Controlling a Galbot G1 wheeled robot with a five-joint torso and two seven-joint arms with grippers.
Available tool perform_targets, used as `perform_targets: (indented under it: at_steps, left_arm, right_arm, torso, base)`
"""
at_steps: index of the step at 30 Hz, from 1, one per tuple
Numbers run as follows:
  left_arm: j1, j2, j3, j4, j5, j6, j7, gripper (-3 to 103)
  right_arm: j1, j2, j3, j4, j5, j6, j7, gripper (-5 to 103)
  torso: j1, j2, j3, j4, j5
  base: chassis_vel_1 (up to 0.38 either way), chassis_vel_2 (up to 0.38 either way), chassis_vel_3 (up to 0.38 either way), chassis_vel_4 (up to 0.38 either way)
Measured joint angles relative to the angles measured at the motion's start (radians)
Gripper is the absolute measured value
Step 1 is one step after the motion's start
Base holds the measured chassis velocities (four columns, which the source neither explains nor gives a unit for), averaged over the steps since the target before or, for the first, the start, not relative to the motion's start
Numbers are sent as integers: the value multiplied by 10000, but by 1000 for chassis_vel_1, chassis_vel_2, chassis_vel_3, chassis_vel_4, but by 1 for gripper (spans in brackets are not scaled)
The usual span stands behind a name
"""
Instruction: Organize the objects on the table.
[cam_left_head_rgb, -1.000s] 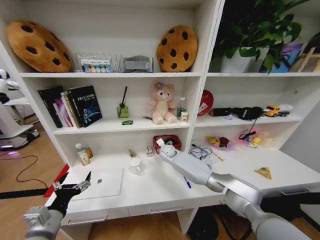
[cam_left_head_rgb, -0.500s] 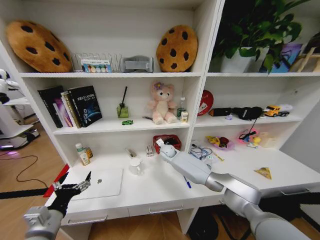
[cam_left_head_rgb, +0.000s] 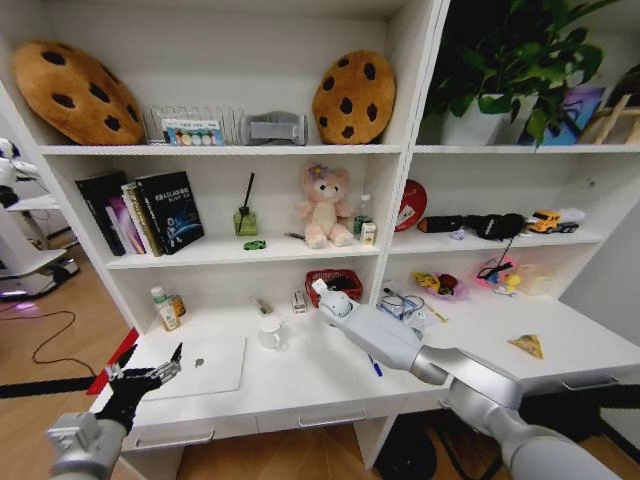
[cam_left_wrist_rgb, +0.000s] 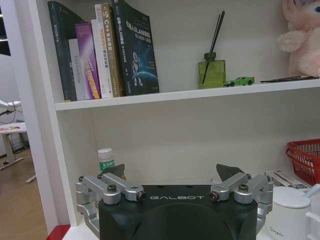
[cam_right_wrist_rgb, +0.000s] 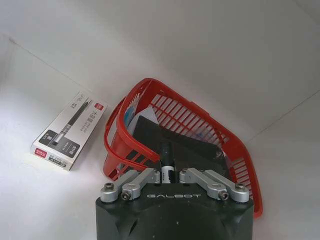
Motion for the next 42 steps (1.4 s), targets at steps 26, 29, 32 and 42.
perform_targets:
  at_steps: [26, 29, 32, 42]
  left_arm:
    - [0, 0, 0, 0, 0, 0, 0, 100]
    - [0, 0, 0, 0, 0, 1, 0, 100]
    - [0, 0, 0, 0, 0, 0, 0, 100]
    - [0, 0, 0, 0, 0, 0, 0, 100]
  right_arm:
    - [-1799, -823, 1688, 532, -3519, 6367, 677, 12]
    - [-2348, -749, 1983, 306, -4199, 7531, 959, 12]
    - [-2606, -566, 2037, 52, -4425, 8463, 1145, 12]
    - [-3011, -116, 2270, -790, -5066, 10379, 1268, 12]
  torso:
    - [0, 0, 1, -3, 2]
    - [0, 0, 1, -4, 2]
    - [0, 0, 1, 1, 2]
    - [0, 0, 1, 2, 0]
  base:
    - [0, 0, 0, 0]
    - [0, 0, 0, 0]
    - [0, 0, 0, 0]
    - [0, 0, 0, 0]
